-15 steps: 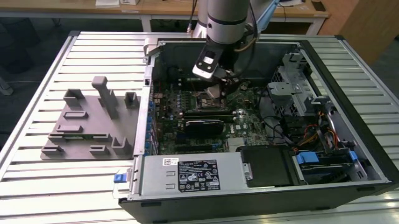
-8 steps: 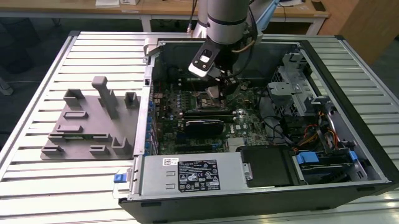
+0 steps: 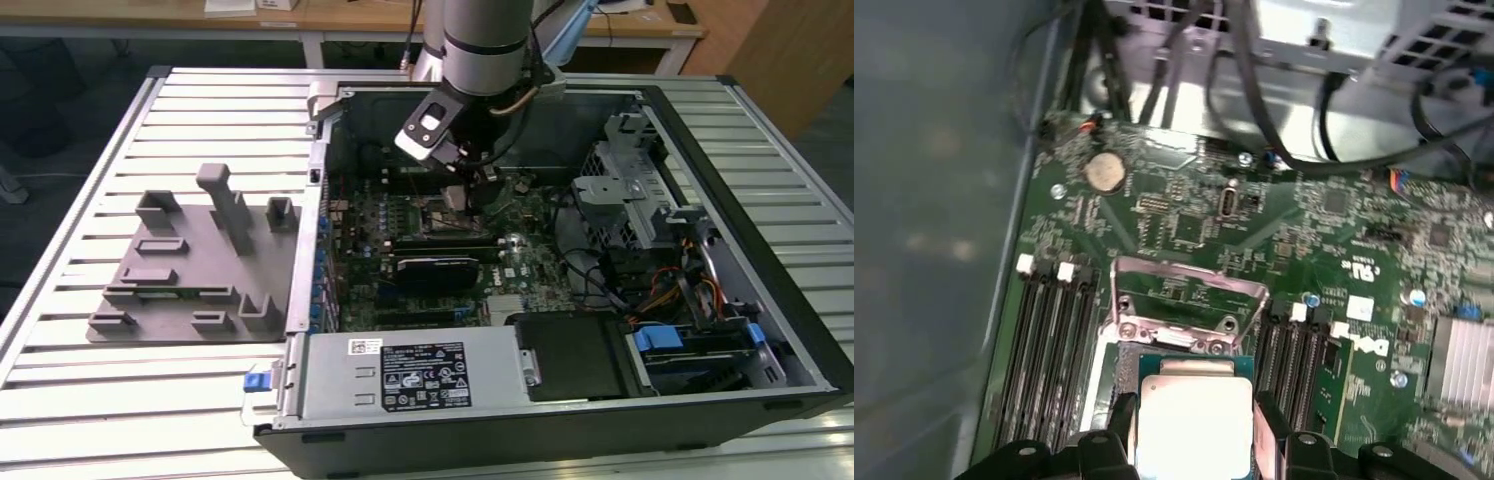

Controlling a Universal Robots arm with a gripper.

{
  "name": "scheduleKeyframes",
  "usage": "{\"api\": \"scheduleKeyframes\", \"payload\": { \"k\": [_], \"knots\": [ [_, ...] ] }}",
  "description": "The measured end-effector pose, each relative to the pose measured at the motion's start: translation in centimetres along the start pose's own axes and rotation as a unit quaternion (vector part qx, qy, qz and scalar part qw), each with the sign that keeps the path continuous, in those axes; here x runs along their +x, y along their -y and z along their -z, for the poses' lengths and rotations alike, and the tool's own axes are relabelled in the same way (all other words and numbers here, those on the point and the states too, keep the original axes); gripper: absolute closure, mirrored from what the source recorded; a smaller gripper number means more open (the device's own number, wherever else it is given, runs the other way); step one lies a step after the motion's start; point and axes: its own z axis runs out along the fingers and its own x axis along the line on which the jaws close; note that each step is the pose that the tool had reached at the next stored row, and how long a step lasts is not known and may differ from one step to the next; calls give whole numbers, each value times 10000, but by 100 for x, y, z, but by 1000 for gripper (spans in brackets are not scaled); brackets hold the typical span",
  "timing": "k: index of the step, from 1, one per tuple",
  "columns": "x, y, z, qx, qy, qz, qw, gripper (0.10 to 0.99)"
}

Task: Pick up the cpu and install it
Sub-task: 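Place the cpu into insertion slot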

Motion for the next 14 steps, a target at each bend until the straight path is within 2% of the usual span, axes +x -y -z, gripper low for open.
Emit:
{"api": "scheduleKeyframes", "payload": {
  "k": [5,11,13,14],
  "knots": [
    [5,0,-12,-3,13,-303,9995,545],
    [18,3,-41,-3,33,-476,9989,545],
    [31,3,-67,0,53,-478,9988,545],
    [39,3,-79,4,78,-476,9988,545]
  ]
}}
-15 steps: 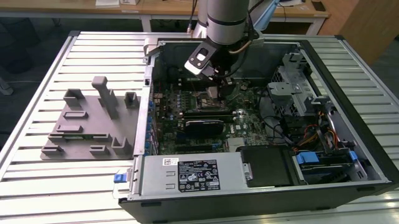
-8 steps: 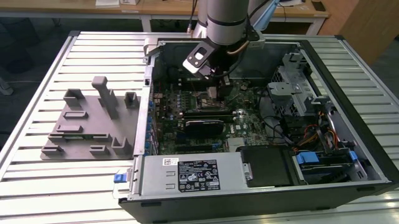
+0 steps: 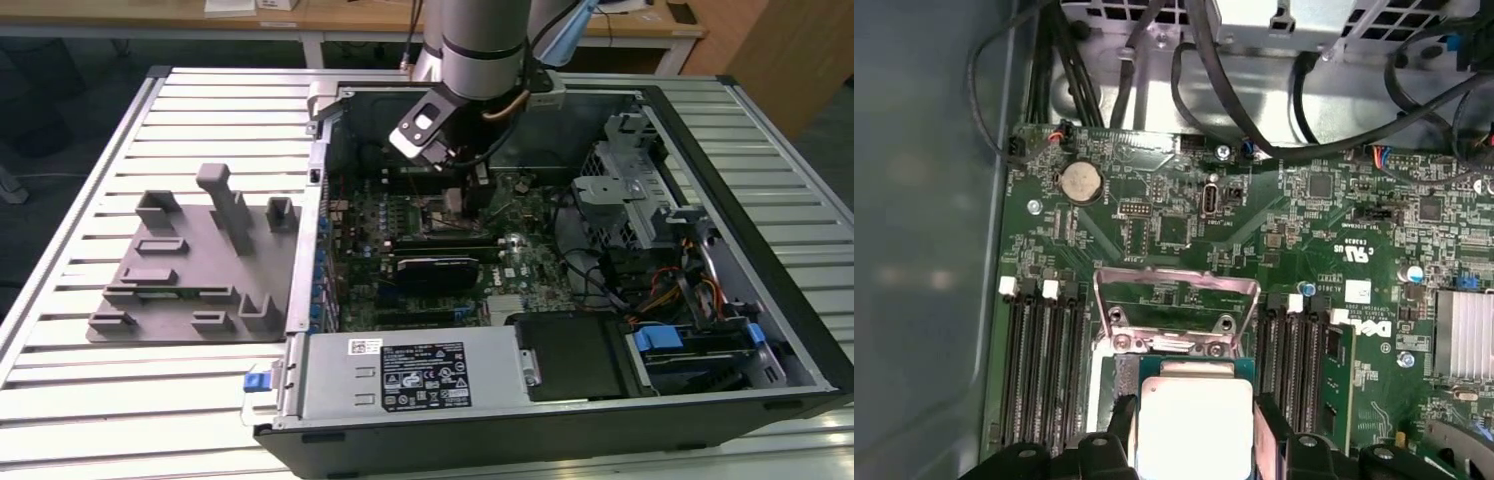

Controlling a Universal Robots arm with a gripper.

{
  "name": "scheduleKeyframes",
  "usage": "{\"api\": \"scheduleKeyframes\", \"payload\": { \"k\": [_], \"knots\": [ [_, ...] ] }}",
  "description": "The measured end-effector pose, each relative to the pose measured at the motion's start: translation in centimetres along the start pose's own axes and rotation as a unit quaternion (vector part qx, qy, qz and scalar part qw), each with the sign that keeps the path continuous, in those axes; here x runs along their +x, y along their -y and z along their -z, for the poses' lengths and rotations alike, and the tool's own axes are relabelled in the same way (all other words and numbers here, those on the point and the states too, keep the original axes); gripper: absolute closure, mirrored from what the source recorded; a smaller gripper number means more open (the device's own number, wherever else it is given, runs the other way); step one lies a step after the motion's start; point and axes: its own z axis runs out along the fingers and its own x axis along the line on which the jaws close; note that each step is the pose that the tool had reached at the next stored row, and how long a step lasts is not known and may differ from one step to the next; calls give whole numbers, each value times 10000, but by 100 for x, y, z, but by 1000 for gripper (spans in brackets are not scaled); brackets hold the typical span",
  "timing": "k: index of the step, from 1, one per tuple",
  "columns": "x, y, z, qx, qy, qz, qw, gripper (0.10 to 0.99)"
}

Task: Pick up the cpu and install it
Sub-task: 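Place the cpu into insertion slot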

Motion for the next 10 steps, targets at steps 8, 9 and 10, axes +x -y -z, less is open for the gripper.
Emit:
{"api": "scheduleKeyframes", "payload": {
  "k": [8,9,10],
  "knots": [
    [56,13,-74,18,258,11,9997,545],
    [59,16,-83,18,258,11,9997,545],
    [66,22,-88,19,259,12,9997,545]
  ]
}}
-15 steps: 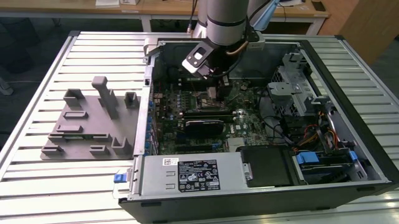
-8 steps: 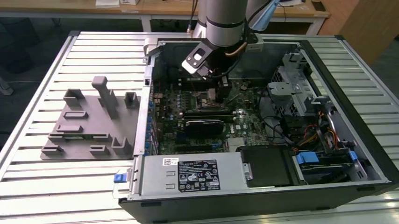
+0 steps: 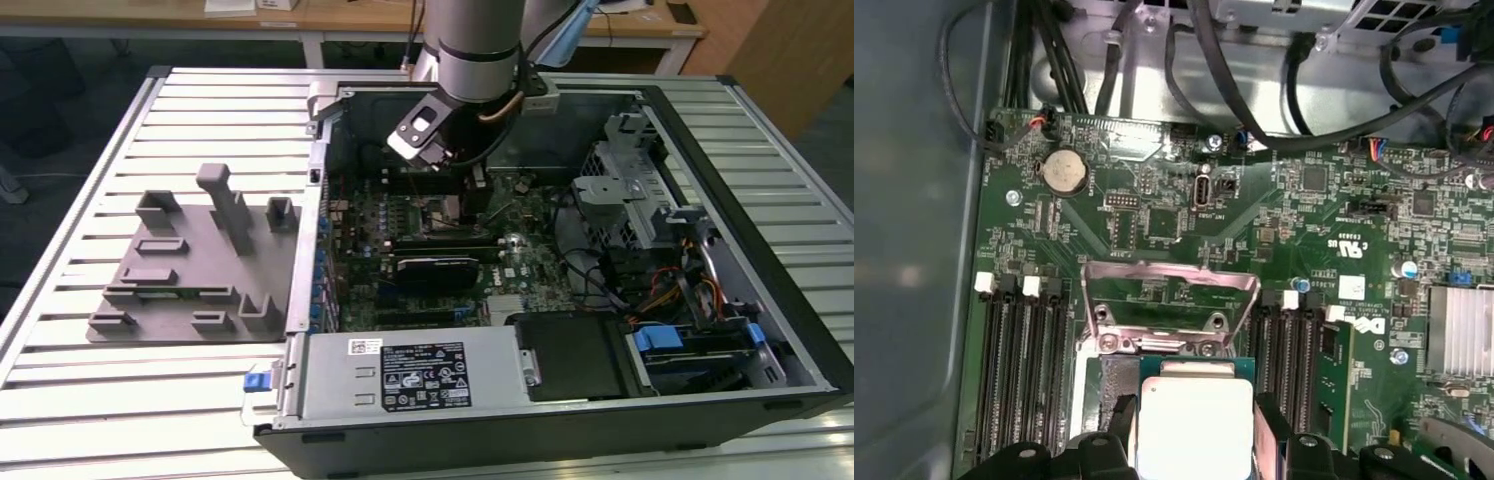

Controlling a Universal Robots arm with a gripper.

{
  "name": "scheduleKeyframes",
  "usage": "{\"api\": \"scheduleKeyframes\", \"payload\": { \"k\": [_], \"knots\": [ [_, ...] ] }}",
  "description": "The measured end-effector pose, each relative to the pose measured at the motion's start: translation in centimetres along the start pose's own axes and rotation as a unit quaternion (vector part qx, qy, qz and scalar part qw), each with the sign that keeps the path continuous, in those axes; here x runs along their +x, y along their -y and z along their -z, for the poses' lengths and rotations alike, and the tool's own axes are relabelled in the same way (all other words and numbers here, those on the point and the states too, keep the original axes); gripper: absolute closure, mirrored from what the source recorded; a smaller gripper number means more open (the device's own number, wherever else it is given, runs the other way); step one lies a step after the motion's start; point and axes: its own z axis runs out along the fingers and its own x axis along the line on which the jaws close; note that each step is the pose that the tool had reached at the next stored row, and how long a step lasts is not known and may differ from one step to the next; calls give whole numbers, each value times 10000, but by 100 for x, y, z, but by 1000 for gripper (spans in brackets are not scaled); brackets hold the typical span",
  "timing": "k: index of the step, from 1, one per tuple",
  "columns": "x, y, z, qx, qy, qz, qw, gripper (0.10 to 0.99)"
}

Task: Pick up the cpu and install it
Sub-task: 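Place the cpu into insertion slot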

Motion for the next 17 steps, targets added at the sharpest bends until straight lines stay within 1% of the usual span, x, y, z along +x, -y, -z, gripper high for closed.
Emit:
{"api": "scheduleKeyframes", "payload": {
  "k": [5,11,17],
  "knots": [
    [61,9,-21,0,0,-13,10000,545],
    [124,17,-102,1,1,-38,10000,545],
    [142,56,-155,4,4,-89,10000,545]
  ]
}}
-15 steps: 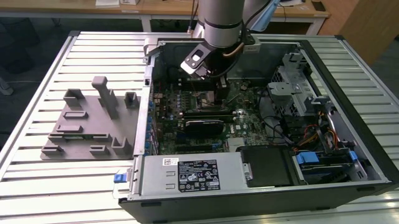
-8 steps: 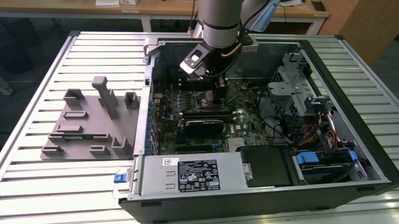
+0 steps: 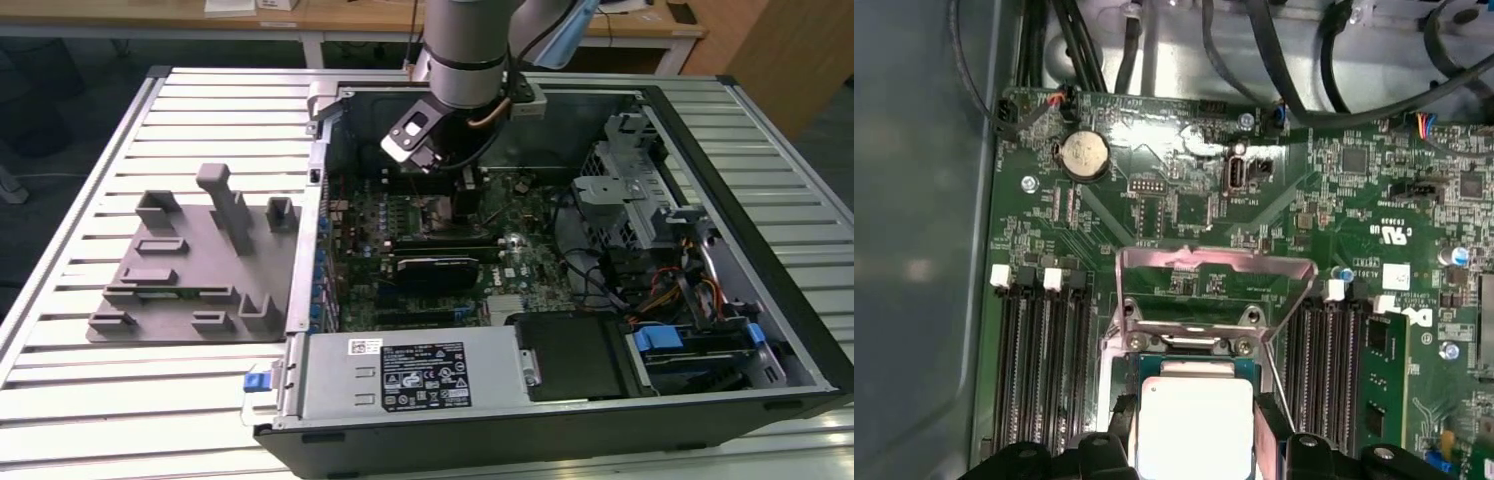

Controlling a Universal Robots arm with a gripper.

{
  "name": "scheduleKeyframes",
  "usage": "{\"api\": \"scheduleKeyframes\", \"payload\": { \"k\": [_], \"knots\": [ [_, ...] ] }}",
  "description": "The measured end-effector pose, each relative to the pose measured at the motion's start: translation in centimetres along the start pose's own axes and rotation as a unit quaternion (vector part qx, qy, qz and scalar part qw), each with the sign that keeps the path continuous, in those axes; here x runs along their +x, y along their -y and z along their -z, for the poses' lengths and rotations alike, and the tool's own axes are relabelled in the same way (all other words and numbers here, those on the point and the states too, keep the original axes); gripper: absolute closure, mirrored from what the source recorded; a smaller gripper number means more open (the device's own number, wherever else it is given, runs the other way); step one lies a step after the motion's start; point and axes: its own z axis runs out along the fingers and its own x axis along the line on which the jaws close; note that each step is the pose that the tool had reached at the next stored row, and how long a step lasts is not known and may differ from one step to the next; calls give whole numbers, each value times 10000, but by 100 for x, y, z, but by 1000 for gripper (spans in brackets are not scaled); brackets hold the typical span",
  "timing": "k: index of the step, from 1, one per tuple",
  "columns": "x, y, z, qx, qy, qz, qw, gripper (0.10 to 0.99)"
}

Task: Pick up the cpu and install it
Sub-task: 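Place the cpu into insertion slot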

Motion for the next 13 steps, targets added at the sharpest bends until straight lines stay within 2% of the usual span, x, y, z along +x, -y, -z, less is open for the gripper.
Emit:
{"api": "scheduleKeyframes", "payload": {
  "k": [5,9,13],
  "knots": [
    [4,39,-31,4,3,-77,10000,545],
    [8,49,-66,6,5,-123,9999,545],
    [8,51,-67,7,5,-129,9999,545]
  ]
}}
